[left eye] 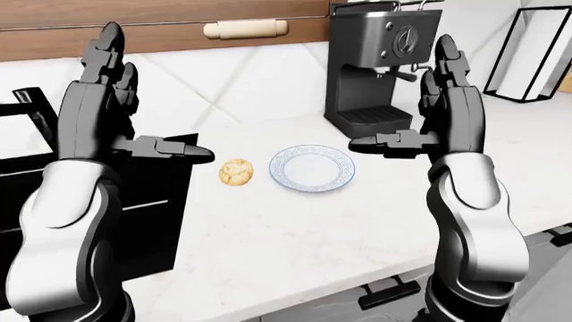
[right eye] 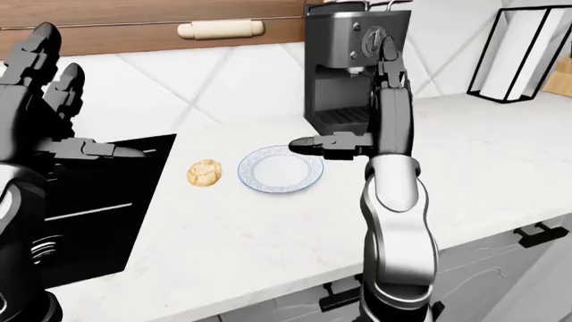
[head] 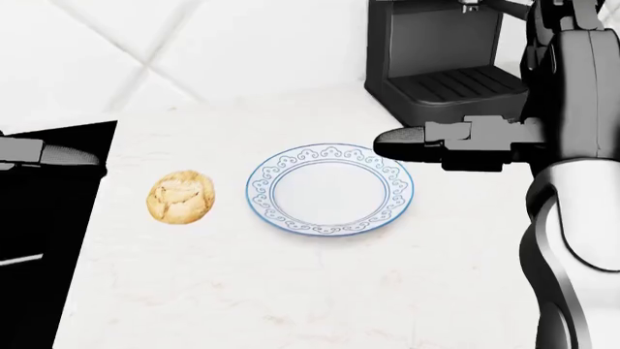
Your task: Place the pastries on the plates.
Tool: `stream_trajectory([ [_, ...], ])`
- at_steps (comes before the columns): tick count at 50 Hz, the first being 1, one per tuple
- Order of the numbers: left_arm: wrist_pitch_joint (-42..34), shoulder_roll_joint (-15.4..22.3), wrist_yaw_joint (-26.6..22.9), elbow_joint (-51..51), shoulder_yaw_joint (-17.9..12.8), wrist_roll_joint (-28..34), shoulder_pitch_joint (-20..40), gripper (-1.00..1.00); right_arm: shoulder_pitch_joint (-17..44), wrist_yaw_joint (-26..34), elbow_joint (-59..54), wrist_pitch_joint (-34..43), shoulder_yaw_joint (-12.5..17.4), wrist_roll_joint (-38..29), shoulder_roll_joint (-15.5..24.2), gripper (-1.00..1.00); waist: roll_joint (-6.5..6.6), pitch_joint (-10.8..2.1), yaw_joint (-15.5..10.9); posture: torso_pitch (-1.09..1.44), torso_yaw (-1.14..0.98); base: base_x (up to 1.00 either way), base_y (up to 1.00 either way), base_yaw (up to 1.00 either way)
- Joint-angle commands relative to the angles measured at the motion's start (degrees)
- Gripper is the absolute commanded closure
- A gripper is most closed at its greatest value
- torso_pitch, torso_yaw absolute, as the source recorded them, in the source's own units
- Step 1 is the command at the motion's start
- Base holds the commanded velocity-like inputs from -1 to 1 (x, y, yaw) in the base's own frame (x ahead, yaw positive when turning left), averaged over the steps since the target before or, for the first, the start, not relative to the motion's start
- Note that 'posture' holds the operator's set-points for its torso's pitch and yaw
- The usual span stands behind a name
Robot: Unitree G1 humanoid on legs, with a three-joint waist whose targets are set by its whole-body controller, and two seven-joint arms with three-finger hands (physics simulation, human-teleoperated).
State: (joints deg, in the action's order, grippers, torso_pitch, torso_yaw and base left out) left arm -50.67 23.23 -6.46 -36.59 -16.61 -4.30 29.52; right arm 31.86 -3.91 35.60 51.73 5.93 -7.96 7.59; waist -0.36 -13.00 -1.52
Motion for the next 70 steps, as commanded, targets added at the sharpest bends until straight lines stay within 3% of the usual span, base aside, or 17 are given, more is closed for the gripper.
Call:
stream_trajectory([
  [1,1.60,0.77,0.81,-1.44,-2.11,1.08,1.86,-1.00,2.18,0.62,1.82,-1.44,-1.56,0.17,0.25,-1.00,-0.09,-1.41,0.35,-0.40,0.00,0.00,0.00,0.00],
  [3,1.56,0.69,0.82,-1.44,-2.17,1.18,1.83,-1.00,2.11,0.43,2.13,-1.47,-0.98,0.63,-0.18,-1.00,2.03,-2.35,0.08,-0.40,0.00,0.00,0.00,0.00],
  [4,1.57,0.68,0.78,-1.50,-2.04,1.27,1.81,-1.00,1.94,0.59,2.10,-1.47,-1.26,0.43,0.14,-1.00,0.84,-2.86,0.22,-0.40,0.00,0.00,0.00,0.00],
  [9,1.34,0.62,0.69,-1.35,-1.99,1.46,2.19,-1.00,1.34,0.72,2.43,-1.93,-0.97,0.45,-0.11,-1.00,0.45,-4.10,-0.43,-0.40,0.00,0.00,0.00,0.00],
  [10,1.24,0.68,0.67,-1.34,-1.89,1.48,2.35,-1.00,1.38,-0.34,2.42,-1.52,0.00,1.12,-1.03,-1.00,0.27,-4.14,-0.48,-0.40,0.00,0.00,0.00,0.00],
  [18,-0.58,2.54,-0.01,-0.04,-1.14,1.48,6.24,-1.00,0.55,-0.14,2.79,-2.53,-0.63,1.47,0.40,-1.00,-0.25,-4.01,-0.70,-0.40,0.00,0.00,0.00,0.00],
  [30,2.81,5.70,-3.05,12.42,2.66,3.75,18.46,-1.00,-0.06,-0.70,1.26,-4.71,-0.27,2.15,0.31,-1.00,-0.19,-3.40,-0.26,-0.40,0.00,0.00,0.00,0.00],
  [42,17.84,6.59,-7.20,38.17,5.51,6.87,33.71,-1.00,-0.64,-0.75,2.31,-4.28,-0.49,1.54,0.25,-1.00,-0.39,-3.26,0.06,-0.40,0.00,0.00,0.00,0.00],
  [49,37.90,4.65,-6.43,71.60,7.68,8.38,45.65,-1.00,-0.80,-0.53,3.07,-3.83,-0.14,1.45,0.49,-1.00,-0.78,-3.57,-0.25,-0.40,0.00,0.00,0.00,0.00],
  [55,49.96,3.30,-4.77,96.47,9.17,11.15,55.11,-1.00,-0.20,-0.64,3.27,-3.14,0.13,1.60,0.59,-1.00,-1.04,-3.81,-0.29,-0.40,0.00,0.00,0.00,0.00],
  [58,51.88,2.12,-4.92,102.57,9.05,11.71,57.20,-1.00,0.34,-0.73,3.40,-2.49,0.24,1.69,0.78,-1.00,-1.12,-3.83,-0.14,-0.40,0.00,0.00,0.00,0.00],
  [61,49.38,0.22,-6.82,105.55,6.81,8.23,58.06,-1.00,1.07,-0.85,3.54,-1.87,0.84,1.92,1.15,-1.00,-1.17,-3.88,-0.08,-0.40,0.00,0.00,0.00,0.00],
  [63,49.57,-0.43,-6.76,107.15,7.77,8.90,57.84,-1.00,2.39,-2.12,4.02,-0.10,2.92,2.72,0.64,-1.00,-1.16,-3.92,-0.08,-0.40,0.00,0.00,0.00,0.00],
  [66,50.26,-1.22,-6.33,108.71,8.67,10.48,57.93,-1.00,3.55,-2.62,5.62,2.49,3.65,3.56,2.18,-1.00,-1.19,-3.99,-0.07,-0.40,0.00,0.00,0.00,0.00],
  [70,51.52,-2.21,-5.96,110.02,7.76,10.75,57.90,-1.00,4.92,-2.77,8.22,5.82,4.79,4.28,4.70,-1.00,-1.36,-3.87,0.00,-0.40,0.00,0.00,0.00,0.00],
])
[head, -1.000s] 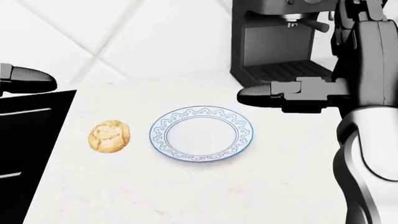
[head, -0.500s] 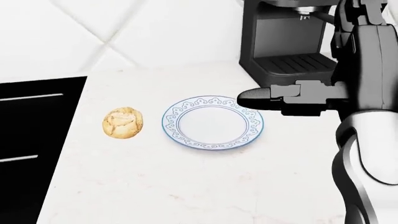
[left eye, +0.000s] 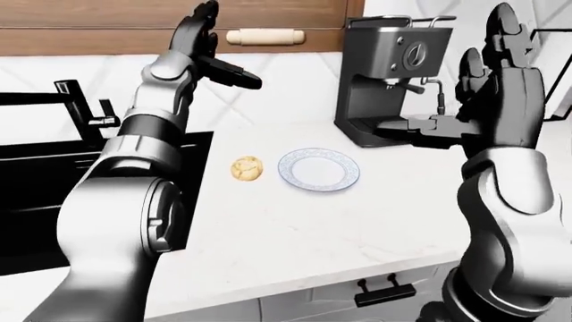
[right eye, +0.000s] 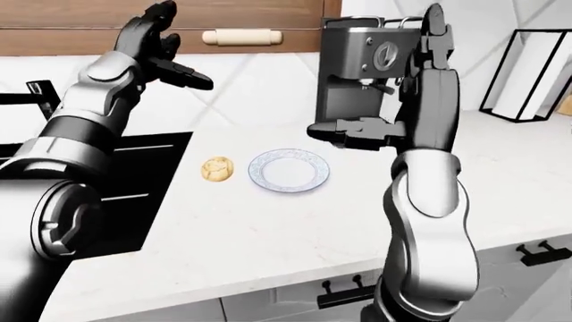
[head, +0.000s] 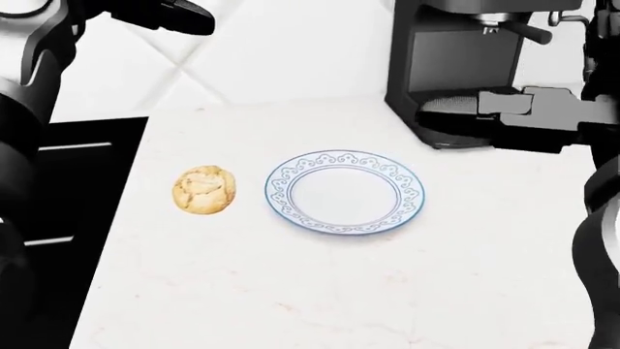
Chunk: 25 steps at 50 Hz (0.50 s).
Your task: Place the pastries on the plates.
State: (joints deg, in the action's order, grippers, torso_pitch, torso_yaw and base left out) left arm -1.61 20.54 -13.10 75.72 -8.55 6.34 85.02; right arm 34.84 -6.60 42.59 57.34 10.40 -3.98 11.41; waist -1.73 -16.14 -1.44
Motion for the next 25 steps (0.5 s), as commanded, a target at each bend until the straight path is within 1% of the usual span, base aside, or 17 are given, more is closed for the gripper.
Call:
stream_trajectory([
  [1,2.70,0.35,0.49,-2.22,-0.15,0.55,2.26,-1.00,2.14,-0.15,1.61,1.33,0.67,0.17,1.77,-1.00,-0.04,-0.65,-0.01,-0.40,0.00,0.00,0.00,0.00],
  [2,2.42,0.21,0.47,-2.10,-0.61,0.29,2.36,-1.00,2.43,0.25,2.72,2.39,1.33,0.39,2.74,-1.00,-0.11,-0.54,0.04,-0.39,0.00,0.00,0.00,0.00],
  [3,2.60,0.07,0.51,-1.97,-0.38,0.77,2.10,-1.00,2.71,0.48,3.57,3.72,2.45,0.76,3.38,-1.00,-0.18,-0.44,0.08,-0.39,0.00,0.00,0.00,0.00],
  [5,2.69,-0.12,0.30,-1.87,-0.49,1.07,1.95,-1.00,2.65,0.65,4.93,4.72,3.28,1.20,4.59,-1.00,-0.32,-0.15,0.11,-0.38,0.00,0.00,0.00,0.00],
  [6,2.57,-0.09,0.40,-1.78,-0.55,1.27,1.98,-1.00,2.78,0.75,5.83,5.71,4.16,1.66,4.86,-1.00,-0.39,0.00,0.14,-0.38,0.00,0.00,0.00,0.00],
  [12,2.35,0.05,-0.28,-1.26,-0.85,2.10,1.57,-1.00,2.52,0.76,8.20,8.41,6.54,2.92,7.24,-1.00,-0.64,0.91,0.34,-0.35,0.00,0.00,0.00,0.00],
  [17,3.06,0.24,-0.94,-1.03,-1.19,2.61,1.45,-1.00,2.44,0.63,8.88,9.07,7.16,3.69,8.61,-1.00,-0.63,1.73,0.52,-0.33,0.00,0.00,0.00,0.00],
  [19,3.40,0.28,-1.10,-0.94,-0.88,3.38,1.50,-1.00,2.52,0.45,9.27,9.48,7.19,4.06,8.69,-1.00,-0.65,2.17,0.55,-0.31,0.00,0.00,0.00,0.00],
  [22,3.22,0.50,-0.55,-0.59,-1.52,3.49,1.08,-1.00,2.56,0.33,9.64,9.88,7.48,4.52,8.98,-1.00,-0.68,2.86,0.59,-0.29,0.00,0.00,0.00,0.00],
  [25,3.43,0.51,-1.35,-0.47,-1.46,3.99,0.74,-1.00,2.16,0.03,9.43,9.33,7.15,4.64,9.09,-1.00,-0.66,3.58,0.62,-0.27,0.00,0.00,0.00,0.00],
])
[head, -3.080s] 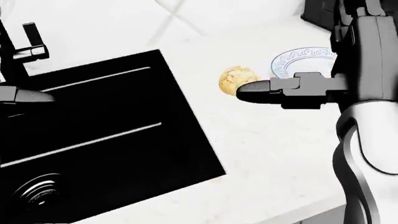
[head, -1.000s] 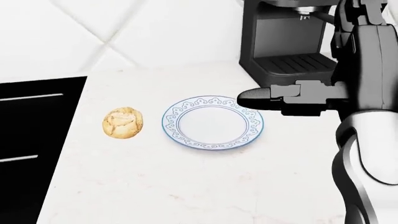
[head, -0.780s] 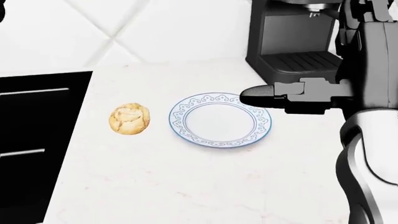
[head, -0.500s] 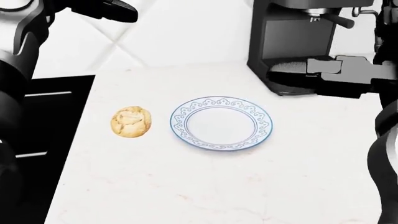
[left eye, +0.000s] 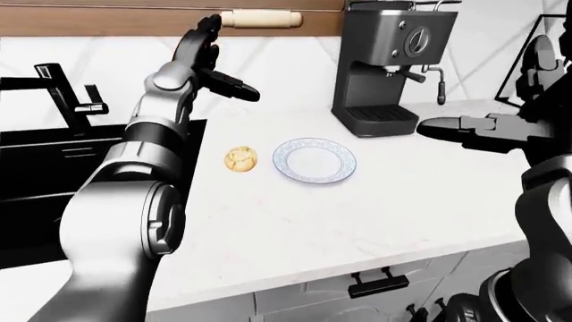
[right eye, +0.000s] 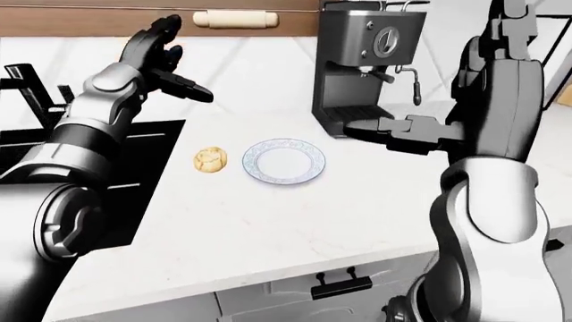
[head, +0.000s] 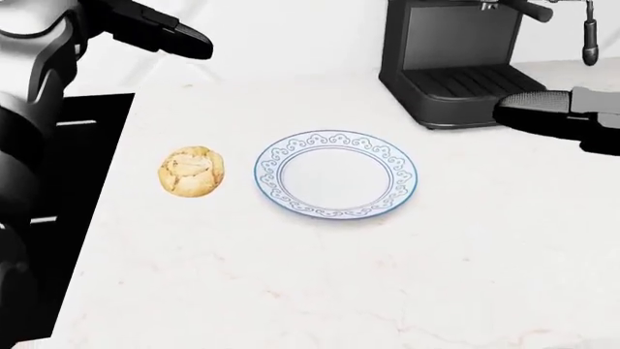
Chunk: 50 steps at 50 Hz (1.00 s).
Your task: Place the pastries on the plates.
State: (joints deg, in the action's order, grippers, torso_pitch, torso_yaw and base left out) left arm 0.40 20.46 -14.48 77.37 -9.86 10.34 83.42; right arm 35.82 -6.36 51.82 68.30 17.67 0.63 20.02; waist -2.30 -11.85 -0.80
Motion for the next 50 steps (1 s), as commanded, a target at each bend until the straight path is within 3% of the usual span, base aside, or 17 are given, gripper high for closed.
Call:
stream_trajectory([
  [1,1.26,0.62,0.10,-2.10,-0.29,0.01,2.39,-1.00,1.05,-0.24,0.18,-1.76,-0.13,0.10,0.41,-1.00,-0.09,-0.46,-0.04,-0.26,0.00,0.00,0.00,0.00],
  [17,-2.49,1.03,-3.67,-1.57,0.00,3.09,0.95,-1.00,0.97,-0.90,-0.14,-2.28,0.11,1.17,0.58,-1.00,0.05,4.71,-0.26,-0.15,0.00,0.00,0.00,0.00],
  [23,-3.54,0.83,-3.88,-1.16,-0.19,4.20,0.91,-1.00,1.17,-1.23,0.11,-1.85,0.16,1.67,0.56,-1.00,0.08,6.04,-0.18,-0.15,0.00,0.00,0.00,0.00],
  [32,-4.28,-0.28,-1.88,-0.65,-0.99,5.00,-0.58,-1.00,1.13,-1.64,-0.14,-2.21,-0.51,1.68,0.38,-1.00,0.20,6.58,-0.02,-0.15,0.00,0.00,0.00,0.00],
  [46,-3.73,-1.29,-3.05,-0.60,0.16,7.75,-2.00,-1.00,-0.18,-1.72,0.12,-2.98,-0.63,1.67,-0.03,-1.00,0.30,6.54,0.07,-0.15,0.00,0.00,0.00,0.00],
  [50,-3.51,-1.60,-3.14,-0.55,-0.70,7.37,-1.50,-1.00,-0.06,-1.75,0.21,-2.96,-0.62,1.71,-0.23,-1.00,0.23,6.54,0.07,-0.15,0.00,0.00,0.00,0.00],
])
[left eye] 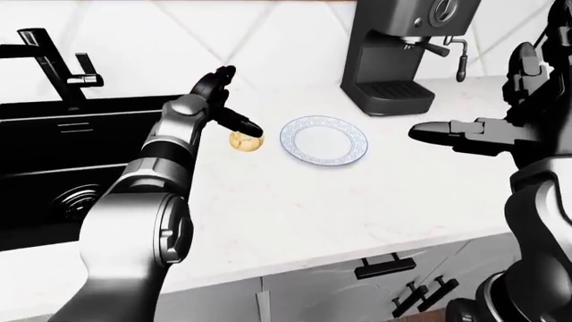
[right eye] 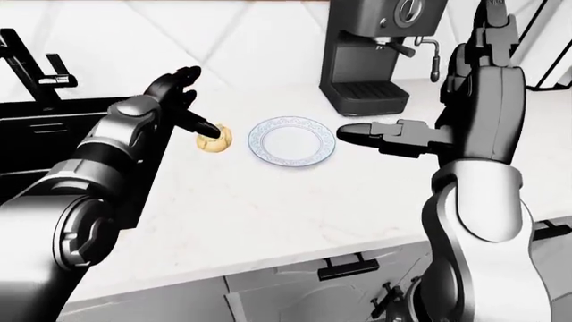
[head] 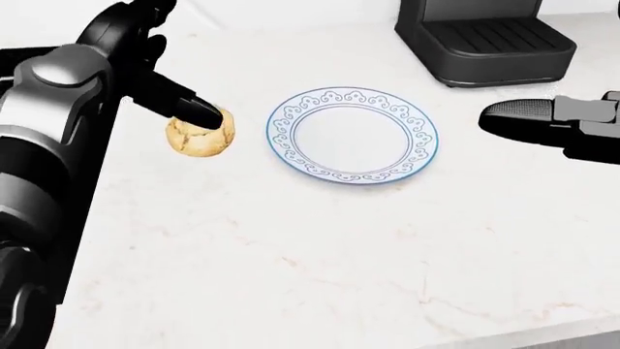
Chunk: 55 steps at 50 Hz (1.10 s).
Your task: Place the pastries on the plates.
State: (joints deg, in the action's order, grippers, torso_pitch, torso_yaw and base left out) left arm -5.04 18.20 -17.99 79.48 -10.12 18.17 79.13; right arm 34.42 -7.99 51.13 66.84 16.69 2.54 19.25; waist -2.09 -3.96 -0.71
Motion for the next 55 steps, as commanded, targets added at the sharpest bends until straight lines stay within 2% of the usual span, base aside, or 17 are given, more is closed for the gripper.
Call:
stream_trajectory([
  [1,1.65,0.63,0.67,-2.60,-0.32,-0.19,2.66,-1.00,1.10,-0.10,1.07,-1.50,0.38,-0.24,0.56,-1.00,0.01,-1.32,-0.01,-0.14,0.00,0.00,0.00,0.00],
  [23,1.07,0.25,1.66,-2.59,0.06,1.43,1.06,-1.00,0.41,0.03,2.25,-1.05,1.24,0.43,0.61,-1.00,-0.01,0.88,0.01,-0.07,0.00,0.00,0.00,0.00],
  [28,1.28,0.16,3.49,-2.54,0.36,2.31,0.81,-1.00,0.18,0.07,2.30,-1.12,1.45,0.60,0.62,-1.00,0.02,1.46,0.01,-0.06,0.00,0.00,0.00,0.00],
  [29,1.79,0.19,4.23,-2.53,1.20,3.47,0.70,-1.00,0.35,0.08,2.31,-1.00,1.53,0.68,0.68,-1.00,0.03,1.56,0.02,-0.05,0.00,0.00,0.00,0.00],
  [34,1.85,-0.27,9.42,-2.57,-0.48,2.26,0.68,-1.00,0.67,-0.01,1.82,-1.24,1.38,0.86,0.80,-1.00,0.08,2.14,0.10,-0.04,0.00,0.00,0.00,0.00],
  [39,2.37,-0.48,12.37,-2.55,-0.37,2.11,0.52,-1.00,0.68,-0.12,1.26,-1.86,1.31,1.06,0.79,-1.00,0.13,2.78,0.19,-0.02,0.00,0.00,0.00,0.00],
  [43,1.66,-0.83,10.33,-2.58,-0.08,1.92,0.41,-1.00,-0.16,-0.20,1.62,-2.25,1.62,1.23,0.57,-1.00,0.18,3.27,0.18,-0.01,0.00,0.00,0.00,0.00],
  [55,1.30,-1.16,9.46,-2.53,0.70,2.93,-0.17,-1.00,-1.39,-0.51,2.59,-2.34,2.04,1.73,0.38,-1.00,0.20,3.95,0.19,0.00,0.00,0.00,0.00,0.00],
])
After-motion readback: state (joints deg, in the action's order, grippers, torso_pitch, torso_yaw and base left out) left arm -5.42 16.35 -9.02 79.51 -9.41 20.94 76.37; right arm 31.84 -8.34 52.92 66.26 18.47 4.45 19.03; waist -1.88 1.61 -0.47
